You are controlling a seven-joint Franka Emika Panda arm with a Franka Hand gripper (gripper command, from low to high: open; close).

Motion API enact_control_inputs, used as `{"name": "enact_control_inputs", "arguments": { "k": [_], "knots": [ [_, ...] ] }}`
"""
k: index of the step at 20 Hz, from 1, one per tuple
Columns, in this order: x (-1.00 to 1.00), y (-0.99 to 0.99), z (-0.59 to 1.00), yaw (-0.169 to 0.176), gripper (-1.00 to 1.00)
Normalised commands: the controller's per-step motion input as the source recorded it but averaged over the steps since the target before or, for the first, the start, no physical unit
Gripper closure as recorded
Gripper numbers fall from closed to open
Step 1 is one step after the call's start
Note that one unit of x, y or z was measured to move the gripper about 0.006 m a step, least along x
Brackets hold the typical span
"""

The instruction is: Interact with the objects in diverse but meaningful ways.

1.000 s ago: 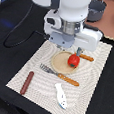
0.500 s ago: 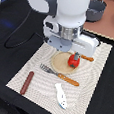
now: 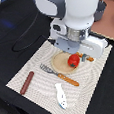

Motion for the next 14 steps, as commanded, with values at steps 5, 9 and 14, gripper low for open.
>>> {"name": "enact_control_inputs", "arguments": {
  "k": [5, 9, 14],
  "knots": [
    [0.34, -0.01, -0.1, -0.082, 1.0],
    [0.36, 0.0, -0.09, -0.079, 1.0],
    [0.33, 0.0, -0.13, -0.082, 1.0]
  ]
}}
